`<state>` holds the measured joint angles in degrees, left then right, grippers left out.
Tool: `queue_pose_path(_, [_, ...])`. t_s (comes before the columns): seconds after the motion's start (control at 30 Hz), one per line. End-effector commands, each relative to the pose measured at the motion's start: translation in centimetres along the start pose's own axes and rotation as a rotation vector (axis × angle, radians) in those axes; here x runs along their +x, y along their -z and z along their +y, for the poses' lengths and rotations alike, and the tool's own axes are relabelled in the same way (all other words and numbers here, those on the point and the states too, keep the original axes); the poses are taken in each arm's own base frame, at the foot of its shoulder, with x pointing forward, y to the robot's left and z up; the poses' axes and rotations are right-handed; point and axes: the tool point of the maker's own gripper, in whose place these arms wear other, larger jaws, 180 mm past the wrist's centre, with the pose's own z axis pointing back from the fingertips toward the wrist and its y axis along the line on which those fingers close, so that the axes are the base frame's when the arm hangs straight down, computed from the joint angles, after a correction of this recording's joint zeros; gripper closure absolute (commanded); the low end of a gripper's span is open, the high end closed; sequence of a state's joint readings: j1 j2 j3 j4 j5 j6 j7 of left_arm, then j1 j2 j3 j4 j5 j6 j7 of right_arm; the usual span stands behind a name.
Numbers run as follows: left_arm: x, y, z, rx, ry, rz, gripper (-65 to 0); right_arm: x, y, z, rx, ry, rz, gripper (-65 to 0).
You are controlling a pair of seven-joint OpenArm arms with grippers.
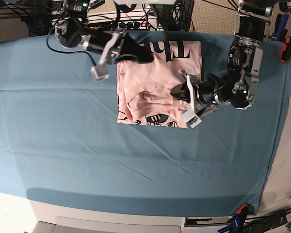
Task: Fold the T-shirt properly
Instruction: 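Press the stack edges with both grippers to tidy the fold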
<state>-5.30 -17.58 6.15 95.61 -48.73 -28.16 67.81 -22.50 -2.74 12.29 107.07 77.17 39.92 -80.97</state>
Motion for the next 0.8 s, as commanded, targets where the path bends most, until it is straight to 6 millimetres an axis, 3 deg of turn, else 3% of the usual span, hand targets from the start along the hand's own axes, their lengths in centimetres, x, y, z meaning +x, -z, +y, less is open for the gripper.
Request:
queue_pose_path(0.0, [1.5,-0.4,0.0,-0.005,0.013,-0.051,0.0,1.2,-0.3,0.2,0.0,-0.025,-0.039,0.0])
queue_pose_path(0.07, [1.5,-0.2,0.1,-0.007,0.005,-0.055,0.0,1.1,-0.7,-0.8,-0.053,-0.036,-0.022,0.0])
queue_pose_path(0.2, [1.5,-0.3,0.6,0.024,0.022,-0.052,0.0,-1.2,-1.0,-3.5,-0.184,-0.039,0.092,0.0])
queue_pose_path(0.37, [1.4,-0.8,4.6,0.245,0.058,-0.038,0.0,-2.9,-1.7,-6.1,-0.287,-0.027,0.16,0.0])
queue_pose_path(0.6, [1.3,-3.4,9.9,0.55,0.03,-0.001,0.0,-4.3,-2.3,-5.9,-0.281,-0.009,0.205,0.0])
queue_pose_path(0.77, [4.4,-6.5,11.7,0.668,0.081,-0.045,0.0,-2.9,-3.2,-5.0,-0.281,-0.046,0.165,0.0])
